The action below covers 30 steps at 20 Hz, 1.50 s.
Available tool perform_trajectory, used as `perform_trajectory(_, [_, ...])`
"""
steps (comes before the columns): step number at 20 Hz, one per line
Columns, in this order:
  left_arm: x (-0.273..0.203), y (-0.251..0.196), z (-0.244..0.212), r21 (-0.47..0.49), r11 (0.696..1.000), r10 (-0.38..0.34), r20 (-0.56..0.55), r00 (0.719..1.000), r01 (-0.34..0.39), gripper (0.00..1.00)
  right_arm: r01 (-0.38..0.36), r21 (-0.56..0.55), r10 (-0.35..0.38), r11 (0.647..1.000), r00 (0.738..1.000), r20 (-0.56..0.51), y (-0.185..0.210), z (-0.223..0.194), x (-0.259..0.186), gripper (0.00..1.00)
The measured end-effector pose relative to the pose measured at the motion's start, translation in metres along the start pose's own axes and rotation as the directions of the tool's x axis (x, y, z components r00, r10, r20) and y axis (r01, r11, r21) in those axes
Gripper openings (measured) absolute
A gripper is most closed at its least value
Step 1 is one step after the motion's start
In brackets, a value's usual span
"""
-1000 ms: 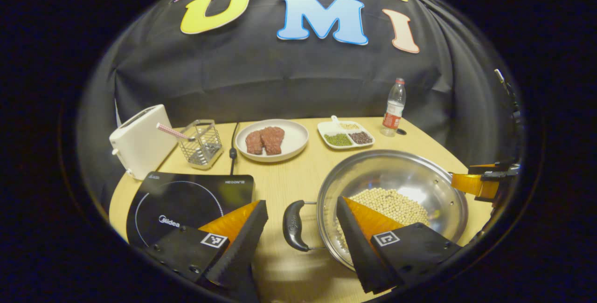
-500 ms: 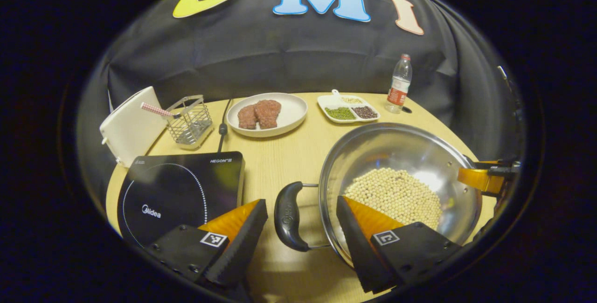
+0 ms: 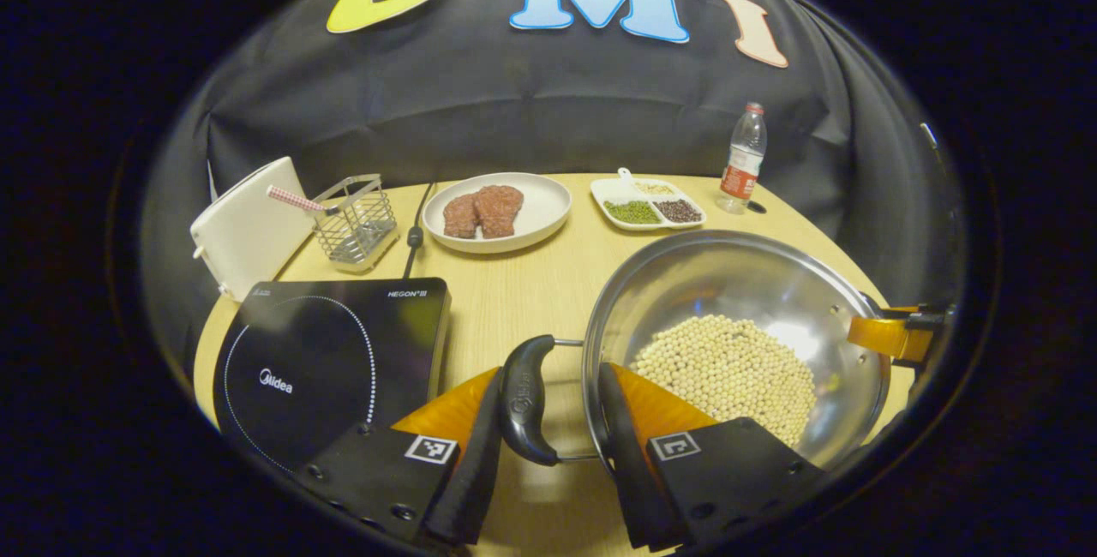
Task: First push the handle of the pot to place it horizontally, then grasp the pot with both hands and set it on the induction cooktop.
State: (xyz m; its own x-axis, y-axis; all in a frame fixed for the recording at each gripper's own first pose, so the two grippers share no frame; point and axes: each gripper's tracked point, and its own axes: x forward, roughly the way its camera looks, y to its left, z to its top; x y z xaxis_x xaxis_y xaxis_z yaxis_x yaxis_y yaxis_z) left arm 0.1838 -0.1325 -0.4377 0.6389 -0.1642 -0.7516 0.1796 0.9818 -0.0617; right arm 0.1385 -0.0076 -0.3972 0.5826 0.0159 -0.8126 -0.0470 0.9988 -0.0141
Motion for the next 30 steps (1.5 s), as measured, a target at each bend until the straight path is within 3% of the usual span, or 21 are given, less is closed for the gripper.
perform_trajectory(2, [-0.002,-0.002,-0.001,-0.002,1.0,0.008,0.004,1.0,-0.008,0.63,0.009,-0.015,-0.009,1.0,1.0,-0.005,-0.001,-0.001,-0.002,0.53])
perform_trajectory(5, [-0.021,-0.007,-0.006,-0.025,0.999,0.027,0.026,0.999,-0.026,0.7,-0.007,-0.039,0.007,0.999,1.0,0.016,-0.006,0.001,-0.013,0.53])
perform_trajectory(7, [-0.036,-0.009,-0.006,-0.035,0.998,0.046,0.052,0.998,-0.045,0.66,-0.019,-0.059,0.021,0.998,0.999,0.037,-0.009,0.004,-0.023,0.53])
perform_trajectory(9, [-0.051,-0.012,-0.004,-0.043,0.997,0.065,0.067,0.996,-0.062,0.7,-0.033,-0.067,0.036,0.997,0.998,0.049,-0.011,0.007,-0.032,0.53])
perform_trajectory(12, [-0.075,-0.012,-0.004,-0.058,0.994,0.095,0.092,0.991,-0.09,0.62,-0.06,-0.086,0.066,0.995,0.996,0.068,-0.01,0.008,-0.045,0.53])
perform_trajectory(16, [-0.096,-0.005,-0.003,-0.058,0.993,0.113,0.12,0.986,-0.106,0.66,-0.075,-0.089,0.083,0.993,0.993,0.085,-0.003,0.009,-0.061,0.53])
perform_trajectory(17, [-0.1,-0.001,-0.001,-0.055,0.993,0.11,0.129,0.986,-0.104,0.62,-0.072,-0.089,0.081,0.993,0.992,0.093,0.0,0.01,-0.066,0.53])
perform_trajectory(21, [-0.11,0.024,0.005,-0.047,0.995,0.093,0.153,0.984,-0.087,0.7,-0.059,-0.074,0.067,0.995,0.991,0.112,0.023,0.008,-0.079,0.53])
perform_trajectory(24, [-0.112,0.048,0.007,-0.034,0.997,0.073,0.159,0.985,-0.068,0.66,-0.04,-0.056,0.046,0.998,0.992,0.118,0.045,0.006,-0.087,0.54])
perform_trajectory(27, [-0.113,0.075,0.007,-0.03,0.998,0.055,0.162,0.985,-0.051,0.7,-0.027,-0.045,0.032,0.999,0.992,0.12,0.07,0.004,-0.094,0.53])
perform_trajectory(30, [-0.113,0.102,0.006,-0.025,0.999,0.043,0.16,0.986,-0.04,0.62,-0.015,-0.037,0.019,0.999,0.993,0.12,0.093,0.001,-0.097,0.53])
